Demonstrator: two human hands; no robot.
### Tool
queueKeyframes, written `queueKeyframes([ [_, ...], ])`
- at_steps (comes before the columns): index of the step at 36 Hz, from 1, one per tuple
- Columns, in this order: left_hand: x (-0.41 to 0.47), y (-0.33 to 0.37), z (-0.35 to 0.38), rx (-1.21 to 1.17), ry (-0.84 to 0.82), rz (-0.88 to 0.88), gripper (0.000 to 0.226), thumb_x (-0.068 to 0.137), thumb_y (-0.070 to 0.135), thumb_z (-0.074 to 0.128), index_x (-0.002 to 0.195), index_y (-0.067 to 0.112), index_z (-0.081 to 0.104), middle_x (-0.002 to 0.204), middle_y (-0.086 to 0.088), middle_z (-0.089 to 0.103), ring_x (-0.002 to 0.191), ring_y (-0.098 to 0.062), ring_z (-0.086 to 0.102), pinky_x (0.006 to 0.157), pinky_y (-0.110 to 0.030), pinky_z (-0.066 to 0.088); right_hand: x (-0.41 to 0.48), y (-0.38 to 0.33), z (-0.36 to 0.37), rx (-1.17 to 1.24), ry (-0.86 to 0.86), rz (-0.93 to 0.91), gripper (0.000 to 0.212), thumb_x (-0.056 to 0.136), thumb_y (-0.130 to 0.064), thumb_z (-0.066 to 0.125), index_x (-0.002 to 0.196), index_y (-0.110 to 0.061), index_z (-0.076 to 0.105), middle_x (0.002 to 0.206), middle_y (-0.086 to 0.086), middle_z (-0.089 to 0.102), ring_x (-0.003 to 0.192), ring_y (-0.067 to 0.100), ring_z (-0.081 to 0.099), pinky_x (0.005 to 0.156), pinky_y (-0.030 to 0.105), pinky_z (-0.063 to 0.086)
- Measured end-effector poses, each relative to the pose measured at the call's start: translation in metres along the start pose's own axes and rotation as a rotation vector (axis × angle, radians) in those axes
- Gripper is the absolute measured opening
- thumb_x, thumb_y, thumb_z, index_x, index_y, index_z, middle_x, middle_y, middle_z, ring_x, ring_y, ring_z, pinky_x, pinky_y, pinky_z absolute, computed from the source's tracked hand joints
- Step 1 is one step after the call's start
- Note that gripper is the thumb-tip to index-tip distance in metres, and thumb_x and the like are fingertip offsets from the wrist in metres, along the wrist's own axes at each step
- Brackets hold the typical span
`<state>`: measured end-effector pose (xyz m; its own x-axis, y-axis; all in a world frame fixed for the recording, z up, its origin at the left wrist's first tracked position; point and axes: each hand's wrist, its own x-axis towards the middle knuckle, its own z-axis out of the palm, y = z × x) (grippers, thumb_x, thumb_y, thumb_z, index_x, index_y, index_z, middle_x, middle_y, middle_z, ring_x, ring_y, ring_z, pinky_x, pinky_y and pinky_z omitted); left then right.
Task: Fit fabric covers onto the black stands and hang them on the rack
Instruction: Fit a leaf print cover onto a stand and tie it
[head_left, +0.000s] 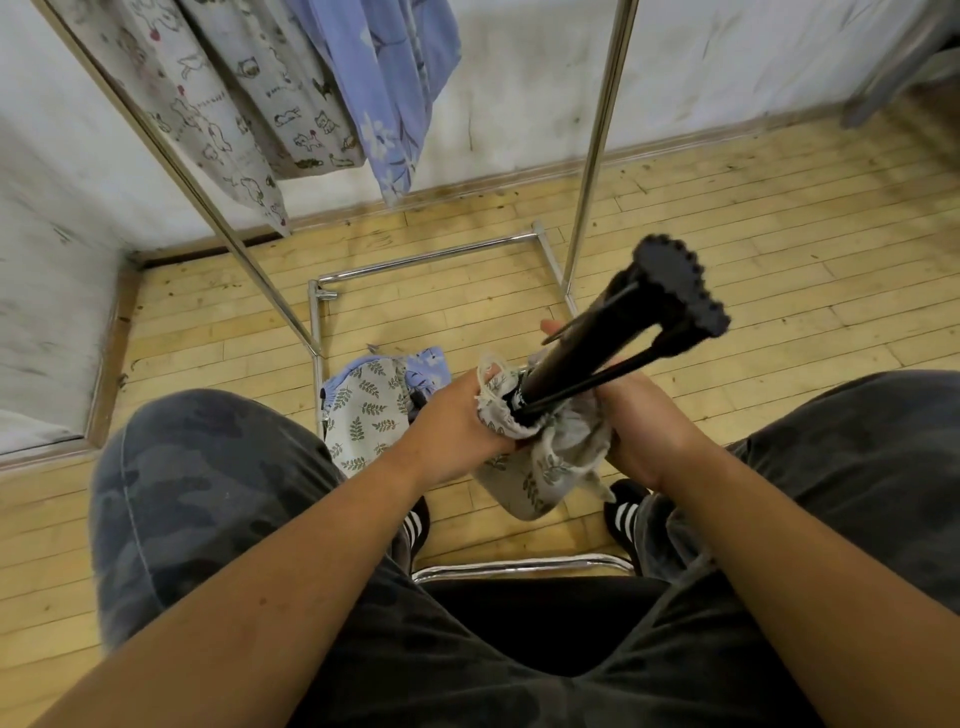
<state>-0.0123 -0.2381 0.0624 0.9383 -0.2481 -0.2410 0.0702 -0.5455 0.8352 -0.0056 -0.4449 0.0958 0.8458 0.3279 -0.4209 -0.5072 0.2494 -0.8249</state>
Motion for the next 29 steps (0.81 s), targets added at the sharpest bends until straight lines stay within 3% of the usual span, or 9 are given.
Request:
queueKeyframes([
  [3,0.001,-0.003,-0.002,0.034,-0.01,-0.004,0.049,0.08,0.034,0.084,0.123,0.037,0.06,0.108,0.02,0.069,0.101,0.007,0.063,0.079,-0.013,0.047,-0.004,0.0,0.0,-0.159,-0.08,-0.052,0.045,0.086,-0.006,0.068,0.128,-0.022,0.066,0.127,0.015,0.071,0.119,0.032,0.068,0.105,0.056,0.051],
  [6,0.002,-0.004,-0.002,0.096,-0.032,0.001,0.042,0.083,0.037,0.08,0.12,0.041,0.061,0.108,0.014,0.07,0.101,-0.002,0.065,0.083,-0.026,0.053,-0.011,-0.003,0.007,-0.333,-0.134,-0.14,0.039,0.092,-0.003,0.073,0.127,-0.018,0.068,0.122,0.003,0.075,0.115,0.019,0.071,0.094,0.035,0.058],
  [8,0.001,-0.004,-0.001,0.12,-0.039,0.016,0.04,0.085,0.036,0.079,0.121,0.041,0.061,0.108,0.013,0.071,0.103,-0.005,0.066,0.083,-0.026,0.054,-0.014,-0.005,0.009,-0.37,-0.142,-0.16,0.04,0.091,-0.005,0.075,0.129,-0.015,0.067,0.121,-0.001,0.075,0.113,0.013,0.071,0.088,0.026,0.058],
  [11,-0.001,-0.002,0.0,0.149,-0.045,0.056,0.054,0.087,0.034,0.078,0.135,0.041,0.056,0.114,0.018,0.07,0.105,0.002,0.063,0.083,-0.014,0.051,-0.014,-0.004,0.011,-0.453,-0.153,-0.171,0.043,0.089,-0.01,0.078,0.131,-0.014,0.066,0.122,-0.002,0.075,0.115,0.011,0.07,0.092,0.025,0.058],
  [15,0.001,-0.001,0.001,0.156,-0.041,0.028,0.047,0.086,0.038,0.077,0.129,0.038,0.058,0.111,0.014,0.07,0.101,-0.001,0.066,0.083,-0.031,0.057,-0.013,-0.001,0.012,-0.464,-0.108,-0.211,0.036,0.09,-0.009,0.077,0.125,-0.015,0.069,0.115,-0.011,0.076,0.11,0.003,0.07,0.085,0.015,0.055],
  [18,0.001,0.003,-0.002,0.135,-0.035,0.039,0.048,0.087,0.022,0.077,0.117,0.051,0.055,0.102,0.035,0.067,0.098,0.013,0.063,0.076,-0.009,0.048,-0.011,0.001,0.01,-0.458,-0.099,-0.23,0.035,0.091,-0.01,0.076,0.125,-0.014,0.069,0.117,-0.005,0.076,0.112,0.008,0.07,0.088,0.02,0.056],
  [19,0.0,0.004,-0.002,0.12,-0.037,0.038,0.05,0.087,0.018,0.077,0.115,0.053,0.054,0.099,0.036,0.066,0.096,0.015,0.062,0.074,-0.007,0.048,-0.01,0.001,0.009,-0.45,-0.085,-0.226,0.034,0.092,-0.011,0.076,0.124,-0.014,0.069,0.117,-0.002,0.076,0.112,0.01,0.071,0.089,0.023,0.057],
  [23,0.001,0.003,0.0,0.069,-0.066,0.007,0.047,0.083,0.028,0.079,0.125,0.033,0.058,0.115,0.012,0.066,0.103,-0.003,0.065,0.085,-0.034,0.058,-0.007,0.002,0.006,-0.446,-0.042,-0.222,0.031,0.091,-0.014,0.077,0.121,-0.017,0.07,0.116,-0.003,0.075,0.111,0.01,0.071,0.092,0.028,0.058],
  [29,0.0,0.008,-0.003,0.003,-0.13,-0.084,0.047,0.082,0.034,0.077,0.123,0.037,0.055,0.123,0.007,0.06,0.109,-0.01,0.062,0.088,-0.029,0.054,-0.006,0.004,0.005,-0.474,-0.012,-0.238,0.03,0.091,-0.013,0.077,0.12,-0.021,0.072,0.118,-0.007,0.074,0.114,0.007,0.068,0.101,0.036,0.055],
])
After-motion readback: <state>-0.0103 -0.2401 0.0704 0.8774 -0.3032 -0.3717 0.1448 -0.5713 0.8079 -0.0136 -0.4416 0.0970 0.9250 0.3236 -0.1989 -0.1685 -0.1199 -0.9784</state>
